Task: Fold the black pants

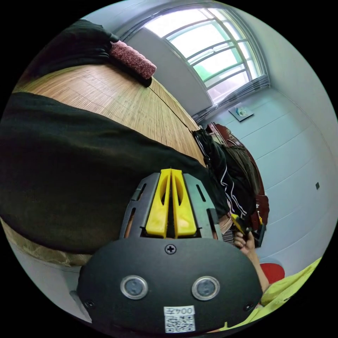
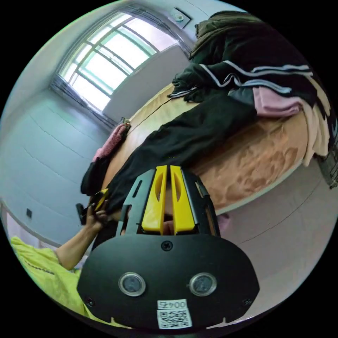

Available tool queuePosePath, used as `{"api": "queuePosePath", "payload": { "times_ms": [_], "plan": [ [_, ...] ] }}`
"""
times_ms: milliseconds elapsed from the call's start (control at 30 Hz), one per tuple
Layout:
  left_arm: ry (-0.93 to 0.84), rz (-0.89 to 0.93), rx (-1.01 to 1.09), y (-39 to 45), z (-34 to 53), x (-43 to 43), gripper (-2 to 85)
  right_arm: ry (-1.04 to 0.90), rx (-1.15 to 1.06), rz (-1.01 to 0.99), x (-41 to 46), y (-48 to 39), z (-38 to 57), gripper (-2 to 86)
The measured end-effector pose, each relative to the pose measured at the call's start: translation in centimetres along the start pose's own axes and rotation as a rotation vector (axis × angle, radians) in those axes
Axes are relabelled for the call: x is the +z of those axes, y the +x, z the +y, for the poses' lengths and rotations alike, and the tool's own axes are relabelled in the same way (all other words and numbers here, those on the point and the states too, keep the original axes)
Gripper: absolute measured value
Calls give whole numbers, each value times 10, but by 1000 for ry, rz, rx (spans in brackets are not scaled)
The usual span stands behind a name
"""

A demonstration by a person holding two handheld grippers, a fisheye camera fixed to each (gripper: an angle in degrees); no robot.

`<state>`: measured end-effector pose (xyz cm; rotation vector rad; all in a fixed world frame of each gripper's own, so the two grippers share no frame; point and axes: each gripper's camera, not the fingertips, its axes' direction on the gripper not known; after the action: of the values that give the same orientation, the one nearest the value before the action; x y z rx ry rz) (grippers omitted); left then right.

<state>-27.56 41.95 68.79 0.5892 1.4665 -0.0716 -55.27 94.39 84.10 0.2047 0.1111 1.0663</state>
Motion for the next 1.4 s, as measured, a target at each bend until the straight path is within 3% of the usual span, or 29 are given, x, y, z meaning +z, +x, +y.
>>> {"api": "queuePosePath", "payload": {
  "times_ms": [100,300,500,600,767,967,1133,1400],
  "plan": [
    [55,82,31,7,14,-49,19,-18,68,-189,-20,-11,58,32],
    [224,-2,-16,-51,68,-185,83,-123,204,-515,-12,-21,122,0],
    [430,-160,-105,-120,109,-279,103,-273,-20,-382,12,-68,125,-7],
    [500,-153,-126,-142,104,-292,115,-324,-47,-335,20,-73,123,-7],
    [463,-326,-43,-142,81,-279,143,-345,-6,-298,24,-66,119,-7],
    [457,-401,50,-143,59,-260,153,-367,36,-276,27,-60,114,-7],
    [397,-354,5,-168,48,-243,145,-400,28,-245,33,-64,108,-7],
    [463,-252,-106,-187,72,-238,105,-396,30,-230,35,-70,103,-7]
  ]
}}
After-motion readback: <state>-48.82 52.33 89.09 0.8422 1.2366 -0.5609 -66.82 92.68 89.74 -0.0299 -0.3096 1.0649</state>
